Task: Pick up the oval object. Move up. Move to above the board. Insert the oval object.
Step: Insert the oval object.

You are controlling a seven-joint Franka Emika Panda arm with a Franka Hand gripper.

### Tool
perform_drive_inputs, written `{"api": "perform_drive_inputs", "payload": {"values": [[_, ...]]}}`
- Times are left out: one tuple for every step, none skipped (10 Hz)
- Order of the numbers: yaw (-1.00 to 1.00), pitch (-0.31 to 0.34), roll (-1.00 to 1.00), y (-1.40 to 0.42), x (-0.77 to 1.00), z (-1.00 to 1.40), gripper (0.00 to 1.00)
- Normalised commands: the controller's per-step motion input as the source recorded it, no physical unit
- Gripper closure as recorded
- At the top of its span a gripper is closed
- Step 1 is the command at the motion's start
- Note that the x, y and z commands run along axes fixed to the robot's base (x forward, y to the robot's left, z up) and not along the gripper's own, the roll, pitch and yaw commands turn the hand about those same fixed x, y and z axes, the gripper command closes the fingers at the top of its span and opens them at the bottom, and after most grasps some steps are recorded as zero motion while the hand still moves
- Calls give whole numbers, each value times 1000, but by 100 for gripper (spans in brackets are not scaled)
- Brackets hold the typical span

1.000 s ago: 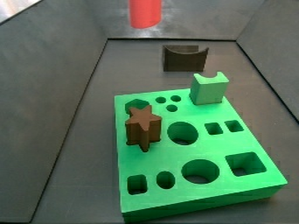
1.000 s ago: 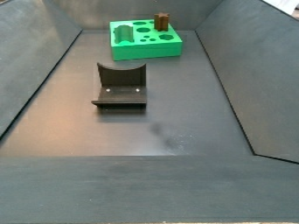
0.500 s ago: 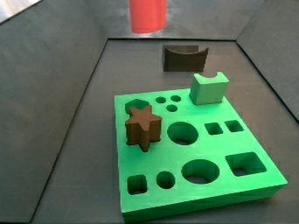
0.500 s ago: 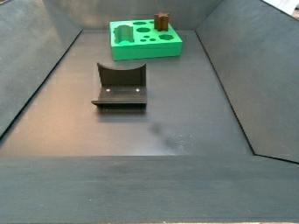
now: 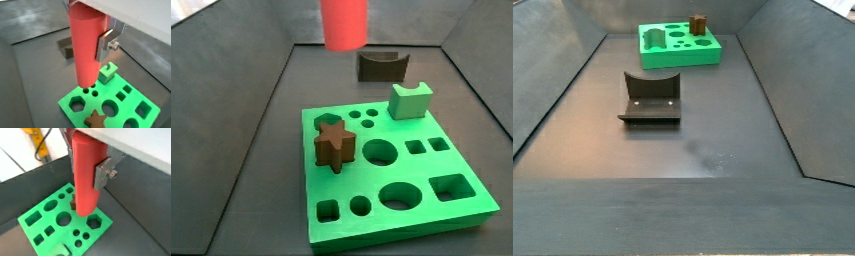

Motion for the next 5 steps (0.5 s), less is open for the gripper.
{"api": "perform_drive_inputs", "payload": {"values": [[-34, 77, 217, -406, 177, -277, 100], [0, 170, 330, -466, 269, -254, 100], [0, 203, 333, -469, 406, -43, 100], [0, 184, 293, -483, 451, 0, 100], [0, 171, 264, -474, 477, 0, 100]]}}
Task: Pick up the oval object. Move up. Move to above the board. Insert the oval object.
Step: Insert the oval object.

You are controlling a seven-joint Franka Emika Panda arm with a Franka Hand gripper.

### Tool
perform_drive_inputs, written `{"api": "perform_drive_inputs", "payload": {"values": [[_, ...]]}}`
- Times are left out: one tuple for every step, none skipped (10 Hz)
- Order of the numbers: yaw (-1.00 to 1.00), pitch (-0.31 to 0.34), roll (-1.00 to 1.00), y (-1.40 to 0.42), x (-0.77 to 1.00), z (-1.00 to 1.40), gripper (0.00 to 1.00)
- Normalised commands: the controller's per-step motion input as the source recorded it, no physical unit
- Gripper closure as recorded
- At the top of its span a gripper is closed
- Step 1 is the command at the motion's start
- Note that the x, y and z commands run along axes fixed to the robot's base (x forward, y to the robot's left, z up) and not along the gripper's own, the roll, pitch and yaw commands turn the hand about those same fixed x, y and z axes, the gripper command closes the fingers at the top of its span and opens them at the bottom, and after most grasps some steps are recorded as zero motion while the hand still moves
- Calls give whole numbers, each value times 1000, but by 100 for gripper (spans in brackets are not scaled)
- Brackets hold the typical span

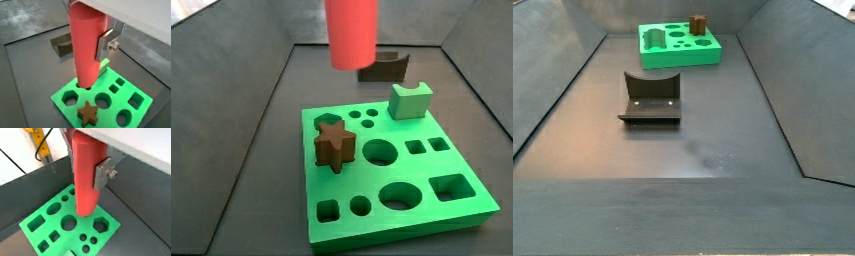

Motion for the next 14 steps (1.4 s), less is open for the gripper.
{"api": "perform_drive_inputs", "payload": {"values": [[0, 189, 269, -466, 520, 0, 100], [0, 184, 271, -494, 540, 0, 100], [-29, 171, 236, -437, 589, 0, 100], [-100, 131, 197, -411, 589, 0, 100], [-86, 113, 189, -434, 623, 0, 100], [-80, 79, 151, -451, 677, -37, 100], [-40, 57, 110, -480, 686, -149, 100], [0, 47, 94, -457, 706, -234, 100], [0, 41, 97, -460, 686, -274, 100], [0, 30, 103, -460, 620, -323, 100], [0, 30, 86, -440, 569, -300, 100], [163, 0, 14, -377, 377, -260, 100], [194, 0, 17, -411, 380, -303, 100], [160, 0, 29, -360, 317, -269, 100]]}}
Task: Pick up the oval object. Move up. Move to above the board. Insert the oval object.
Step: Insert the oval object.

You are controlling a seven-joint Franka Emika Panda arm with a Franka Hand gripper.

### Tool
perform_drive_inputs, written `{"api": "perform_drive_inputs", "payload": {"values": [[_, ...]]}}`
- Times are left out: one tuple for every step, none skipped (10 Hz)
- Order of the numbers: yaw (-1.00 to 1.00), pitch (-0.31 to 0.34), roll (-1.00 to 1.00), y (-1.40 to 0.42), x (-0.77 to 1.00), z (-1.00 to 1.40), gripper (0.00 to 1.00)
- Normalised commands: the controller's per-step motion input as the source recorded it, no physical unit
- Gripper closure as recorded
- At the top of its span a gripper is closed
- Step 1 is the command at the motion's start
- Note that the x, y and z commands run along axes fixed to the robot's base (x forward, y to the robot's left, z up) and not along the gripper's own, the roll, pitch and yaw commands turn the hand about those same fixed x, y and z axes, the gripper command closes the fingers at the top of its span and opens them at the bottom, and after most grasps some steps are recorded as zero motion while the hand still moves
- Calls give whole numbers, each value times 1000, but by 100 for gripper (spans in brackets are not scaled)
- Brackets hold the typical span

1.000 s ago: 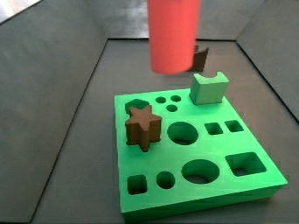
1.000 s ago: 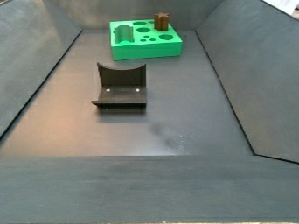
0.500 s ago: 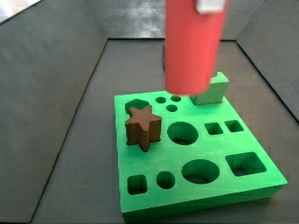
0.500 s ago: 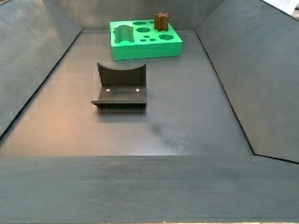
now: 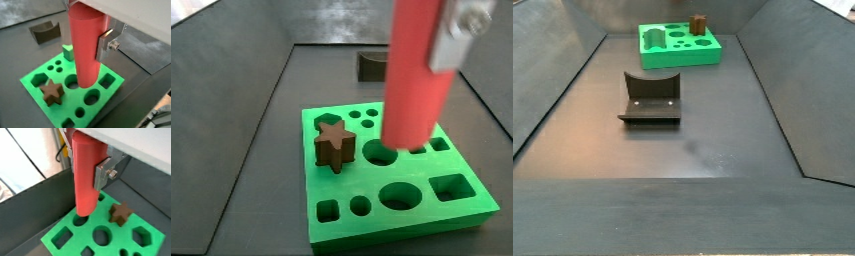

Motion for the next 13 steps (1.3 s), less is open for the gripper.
{"api": "perform_drive_inputs", "payload": {"values": [[160, 7, 69, -209, 214, -297, 100], [371, 17, 56, -126, 246, -360, 100], [349, 0, 20, -114, 163, -406, 100], [263, 0, 19, -126, 43, -320, 100], [166, 0, 64, -134, 0, -194, 100], [169, 0, 111, -203, 0, -271, 100], [240, 11, 176, -443, 0, -269, 100], [171, 0, 66, -389, 123, -280, 100], [163, 0, 47, -317, 169, -449, 100], [151, -1, 70, -286, 134, -723, 100], [129, -31, 54, -311, 109, -929, 100], [66, -24, 96, -314, 40, -1000, 100], [57, 0, 174, -246, 71, -874, 100]]}}
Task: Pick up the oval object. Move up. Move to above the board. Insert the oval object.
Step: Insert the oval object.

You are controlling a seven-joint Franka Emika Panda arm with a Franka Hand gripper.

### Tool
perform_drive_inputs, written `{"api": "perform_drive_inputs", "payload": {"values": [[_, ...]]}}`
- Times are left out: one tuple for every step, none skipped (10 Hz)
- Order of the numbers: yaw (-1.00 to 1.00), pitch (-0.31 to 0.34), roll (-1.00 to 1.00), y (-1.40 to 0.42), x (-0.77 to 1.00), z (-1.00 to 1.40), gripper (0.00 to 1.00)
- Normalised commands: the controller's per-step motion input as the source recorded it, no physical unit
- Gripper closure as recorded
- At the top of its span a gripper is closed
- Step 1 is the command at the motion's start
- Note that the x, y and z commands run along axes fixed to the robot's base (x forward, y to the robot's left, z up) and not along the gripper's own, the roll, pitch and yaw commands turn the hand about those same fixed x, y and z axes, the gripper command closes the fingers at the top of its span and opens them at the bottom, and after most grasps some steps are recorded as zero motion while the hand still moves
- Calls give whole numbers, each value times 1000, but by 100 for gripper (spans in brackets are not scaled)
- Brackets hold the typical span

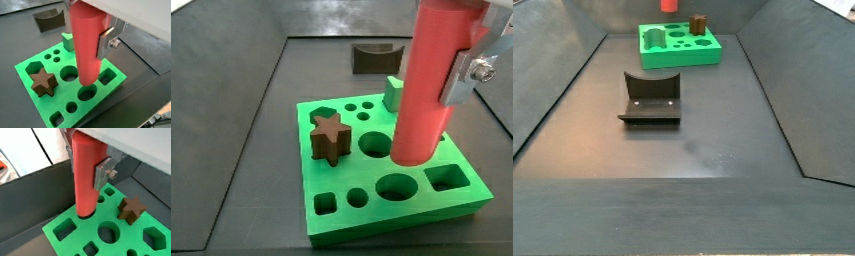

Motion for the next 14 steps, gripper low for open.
{"api": "perform_drive_inputs", "payload": {"values": [[74, 0, 199, -329, 0, -809, 100], [49, 0, 189, -494, 0, -971, 100], [49, 0, 166, -566, 0, -1000, 100], [0, -10, 119, -609, 66, -1000, 100], [71, -3, 129, -646, 9, -1000, 100], [77, -1, 130, -649, 6, -1000, 100], [57, 0, 73, -91, 560, -1000, 100], [114, 119, 149, 411, 0, -400, 100], [0, 129, 149, 443, -174, -186, 100], [0, 74, 159, 249, -183, -334, 100], [0, 74, 151, 26, -103, -534, 100], [0, 49, 26, 0, 0, -186, 100], [-54, 0, 0, -194, 0, -220, 100], [-51, 0, 0, -466, 0, -97, 100]]}}
